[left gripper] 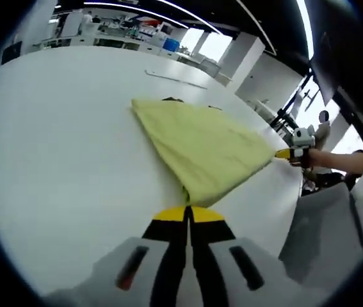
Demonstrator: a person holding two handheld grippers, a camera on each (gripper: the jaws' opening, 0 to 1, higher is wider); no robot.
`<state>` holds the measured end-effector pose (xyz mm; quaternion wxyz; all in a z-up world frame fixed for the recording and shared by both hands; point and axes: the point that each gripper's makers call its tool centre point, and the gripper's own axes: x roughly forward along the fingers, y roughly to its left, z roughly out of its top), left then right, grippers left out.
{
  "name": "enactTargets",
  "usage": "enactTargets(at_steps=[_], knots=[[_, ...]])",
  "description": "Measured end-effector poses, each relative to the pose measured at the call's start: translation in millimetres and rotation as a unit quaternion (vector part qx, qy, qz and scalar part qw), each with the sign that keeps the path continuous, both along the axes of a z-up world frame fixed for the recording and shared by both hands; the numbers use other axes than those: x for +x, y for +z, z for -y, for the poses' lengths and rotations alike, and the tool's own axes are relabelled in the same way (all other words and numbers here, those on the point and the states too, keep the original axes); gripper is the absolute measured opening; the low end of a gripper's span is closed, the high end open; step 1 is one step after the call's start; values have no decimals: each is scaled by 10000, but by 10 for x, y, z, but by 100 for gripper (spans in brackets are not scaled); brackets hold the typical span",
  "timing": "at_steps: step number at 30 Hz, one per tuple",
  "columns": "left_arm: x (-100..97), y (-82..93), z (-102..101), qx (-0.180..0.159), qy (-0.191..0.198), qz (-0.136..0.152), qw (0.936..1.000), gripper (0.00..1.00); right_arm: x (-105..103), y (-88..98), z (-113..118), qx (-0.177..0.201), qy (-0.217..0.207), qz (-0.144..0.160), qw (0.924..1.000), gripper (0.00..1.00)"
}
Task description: Fold the garment on the visible template until the final outline fits inside the template.
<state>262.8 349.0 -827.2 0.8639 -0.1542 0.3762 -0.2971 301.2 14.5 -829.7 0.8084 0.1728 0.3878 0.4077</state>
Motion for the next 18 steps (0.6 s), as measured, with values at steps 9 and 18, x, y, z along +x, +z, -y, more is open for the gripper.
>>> enactTargets(at_steps=[9, 18], knots=[[-66, -14, -53, 167, -28, 54, 9998, 0, -87, 14, 27, 29, -11, -59, 10000, 0], [-200, -89, -110, 205, -36, 13, 9998, 0, -229, -2, 66, 21, 117, -95, 9999, 0]])
